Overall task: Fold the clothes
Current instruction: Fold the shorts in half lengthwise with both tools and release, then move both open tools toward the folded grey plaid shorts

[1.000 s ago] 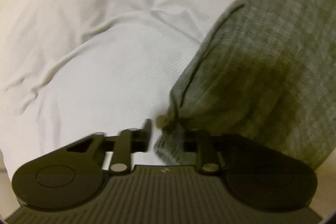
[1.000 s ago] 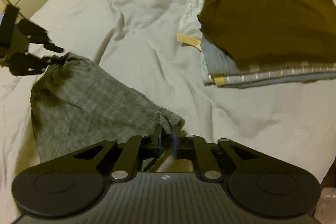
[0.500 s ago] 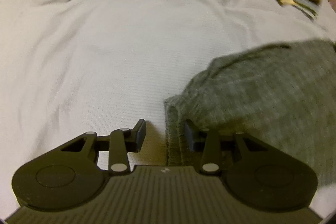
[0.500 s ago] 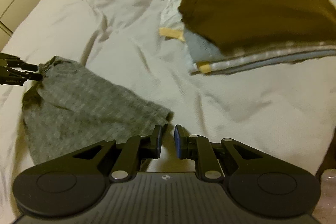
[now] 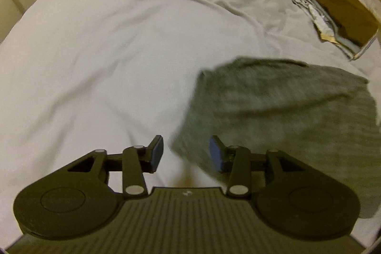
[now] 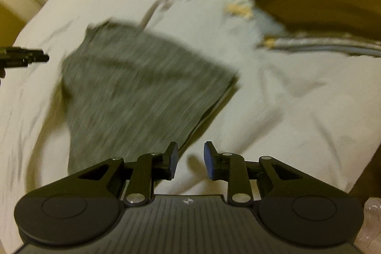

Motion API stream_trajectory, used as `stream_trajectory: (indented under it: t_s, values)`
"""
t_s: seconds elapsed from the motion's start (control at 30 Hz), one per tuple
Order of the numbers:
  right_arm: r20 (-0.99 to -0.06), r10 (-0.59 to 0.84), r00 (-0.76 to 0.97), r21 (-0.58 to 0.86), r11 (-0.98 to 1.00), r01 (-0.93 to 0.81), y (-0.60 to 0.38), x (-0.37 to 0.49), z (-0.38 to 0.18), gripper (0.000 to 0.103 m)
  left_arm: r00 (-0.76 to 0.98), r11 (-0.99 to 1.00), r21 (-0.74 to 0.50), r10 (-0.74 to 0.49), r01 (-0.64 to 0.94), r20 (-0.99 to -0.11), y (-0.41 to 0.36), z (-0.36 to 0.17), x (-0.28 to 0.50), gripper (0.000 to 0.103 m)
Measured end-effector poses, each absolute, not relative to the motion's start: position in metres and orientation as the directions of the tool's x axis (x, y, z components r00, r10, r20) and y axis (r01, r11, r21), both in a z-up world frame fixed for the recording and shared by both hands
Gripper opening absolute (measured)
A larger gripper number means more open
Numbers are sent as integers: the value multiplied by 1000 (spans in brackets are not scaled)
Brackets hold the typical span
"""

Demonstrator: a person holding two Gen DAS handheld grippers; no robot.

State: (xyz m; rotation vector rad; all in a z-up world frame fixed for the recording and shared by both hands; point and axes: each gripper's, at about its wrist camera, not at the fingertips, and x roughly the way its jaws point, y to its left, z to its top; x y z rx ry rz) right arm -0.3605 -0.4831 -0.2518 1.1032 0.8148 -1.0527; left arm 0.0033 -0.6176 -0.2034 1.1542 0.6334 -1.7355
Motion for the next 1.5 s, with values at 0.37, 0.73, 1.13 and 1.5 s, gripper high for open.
stream_trajectory:
  t_s: [0.37, 0.73, 1.13, 1.5]
  values:
    - [-912, -266, 313, 234, 291, 928, -431, -333, -229, 38, -159, -280, -37, -426, 959, -891, -435, -191, -15, 62]
    - [-916, -282, 284, 99, 528, 843, -370, -311, -195, 48, -187, -117, -149, -475, 982, -860, -304, -195, -41, 62]
    - [-904, -224, 366, 45, 799, 600, -425, -345, -211, 57, -112, 99, -186, -503, 978, -857, -302, -215, -115, 59]
    - [-850, -211, 483, -6, 920, 392, -469, -395, -232, 57, 1, 269, -164, -522, 949, -853, -316, -229, -172, 46]
